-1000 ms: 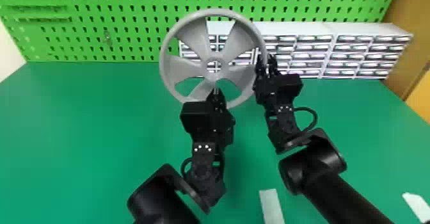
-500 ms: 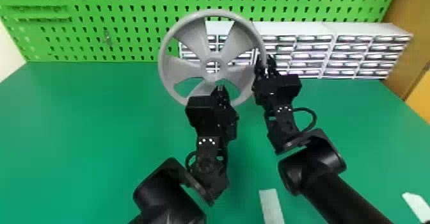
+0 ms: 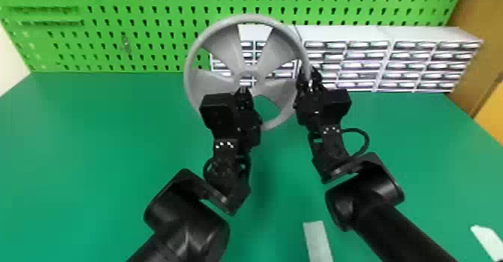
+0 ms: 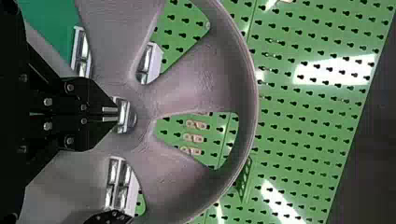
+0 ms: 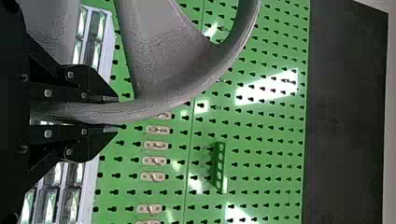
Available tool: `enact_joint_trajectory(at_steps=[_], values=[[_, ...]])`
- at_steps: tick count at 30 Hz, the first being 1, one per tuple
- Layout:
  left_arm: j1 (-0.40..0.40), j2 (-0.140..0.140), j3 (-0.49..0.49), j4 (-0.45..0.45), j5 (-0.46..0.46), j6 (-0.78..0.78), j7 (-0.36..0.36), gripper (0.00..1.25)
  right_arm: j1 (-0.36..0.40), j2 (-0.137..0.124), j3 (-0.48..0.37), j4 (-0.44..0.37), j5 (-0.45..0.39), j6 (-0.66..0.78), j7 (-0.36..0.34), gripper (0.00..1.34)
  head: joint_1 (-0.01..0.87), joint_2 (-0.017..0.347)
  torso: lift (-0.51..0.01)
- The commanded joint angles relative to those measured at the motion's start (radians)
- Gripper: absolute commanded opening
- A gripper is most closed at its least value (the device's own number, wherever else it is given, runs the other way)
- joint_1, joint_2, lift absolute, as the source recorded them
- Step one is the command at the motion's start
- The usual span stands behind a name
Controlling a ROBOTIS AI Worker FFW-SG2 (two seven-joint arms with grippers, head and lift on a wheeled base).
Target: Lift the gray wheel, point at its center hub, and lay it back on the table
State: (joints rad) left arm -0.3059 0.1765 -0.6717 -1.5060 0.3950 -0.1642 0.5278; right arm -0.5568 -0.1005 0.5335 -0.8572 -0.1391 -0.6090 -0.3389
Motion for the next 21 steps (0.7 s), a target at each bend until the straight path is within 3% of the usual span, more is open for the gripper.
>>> enact_joint_trajectory(at_steps=[1,21], values=[[-0.016,0.000,0.024,0.029,0.007,0.000,-0.023,0.09,0.001,-0.002,0.005,0.000,-0.002,0.000,0.000,0.05,0.692,0.048,-0.096],[-0.058,-0.017,0.038,0.087,0.016,-0.005,-0.069,0.09,0.001,-0.004,0.025,-0.006,-0.010,-0.003,0.000,0.05,0.692,0.048,-0.096]])
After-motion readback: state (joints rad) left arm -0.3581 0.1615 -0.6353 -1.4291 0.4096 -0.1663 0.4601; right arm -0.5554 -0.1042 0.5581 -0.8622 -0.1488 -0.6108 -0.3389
